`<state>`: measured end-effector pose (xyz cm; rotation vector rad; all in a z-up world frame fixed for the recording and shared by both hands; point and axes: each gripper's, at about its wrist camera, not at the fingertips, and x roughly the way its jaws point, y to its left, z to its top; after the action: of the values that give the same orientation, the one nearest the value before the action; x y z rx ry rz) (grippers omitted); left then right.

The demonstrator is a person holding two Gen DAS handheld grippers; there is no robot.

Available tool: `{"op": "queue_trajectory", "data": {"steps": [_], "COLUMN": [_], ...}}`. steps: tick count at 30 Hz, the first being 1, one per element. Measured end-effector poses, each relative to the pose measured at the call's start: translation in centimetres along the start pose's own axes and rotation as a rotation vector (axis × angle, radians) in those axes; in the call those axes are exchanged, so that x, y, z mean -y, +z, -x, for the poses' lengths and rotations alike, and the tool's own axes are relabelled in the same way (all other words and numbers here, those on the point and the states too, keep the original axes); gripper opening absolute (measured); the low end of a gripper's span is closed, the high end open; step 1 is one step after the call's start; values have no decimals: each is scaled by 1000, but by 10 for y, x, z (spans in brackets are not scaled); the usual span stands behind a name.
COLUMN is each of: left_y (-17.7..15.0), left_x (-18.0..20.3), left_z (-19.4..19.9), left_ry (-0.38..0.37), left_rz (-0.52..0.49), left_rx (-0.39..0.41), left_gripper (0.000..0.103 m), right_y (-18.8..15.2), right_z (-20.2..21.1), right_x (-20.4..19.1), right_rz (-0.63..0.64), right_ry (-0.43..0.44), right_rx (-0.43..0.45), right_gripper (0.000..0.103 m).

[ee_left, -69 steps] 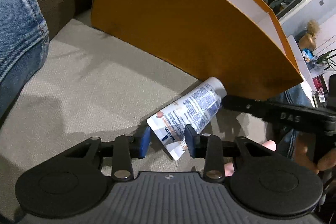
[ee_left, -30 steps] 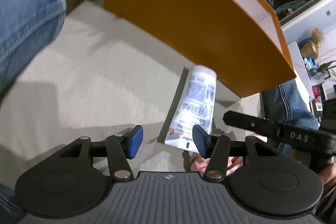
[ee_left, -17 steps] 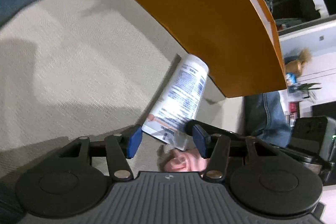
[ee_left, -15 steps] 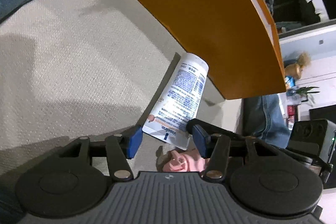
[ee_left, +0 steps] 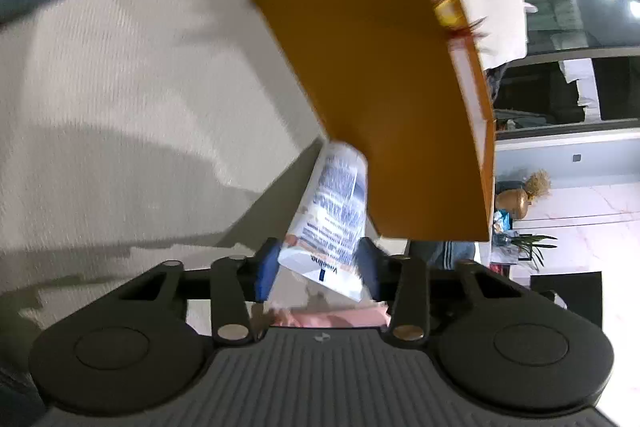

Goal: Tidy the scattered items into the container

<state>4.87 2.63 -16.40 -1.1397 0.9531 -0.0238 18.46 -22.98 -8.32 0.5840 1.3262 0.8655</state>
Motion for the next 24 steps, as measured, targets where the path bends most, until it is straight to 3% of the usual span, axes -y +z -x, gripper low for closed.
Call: {"op": "queue_trajectory", "data": {"steps": [8,14,16,18,20,24], "left_y": [-4,-9,-6,-6,-5,-7], "left_x": [24,38,55,61,65,76], "left_z": [10,26,18,16,22,17], "left_ry": [-11,-6,-31,2,13,49], "left_rz": [-177,-267,-275,-320,-347,-406], "left_rx": [106,141,110,142,176,159], "left_gripper": [41,41,39,27,24,21], "right_y": [-1,-8,-10,-12,-12,-11], "right_z": [0,-3,-9,-12,-12,-7], "right_x": [3,9,10,3,-3,-3], "right_rz": [-92,-196,-234,-216,-184,-178], "right_ry": [23,102,149,141,114,92], "right_rx": [7,12,-7,-8,6,35], "right_gripper": [12,13,0,0,0,1]}}
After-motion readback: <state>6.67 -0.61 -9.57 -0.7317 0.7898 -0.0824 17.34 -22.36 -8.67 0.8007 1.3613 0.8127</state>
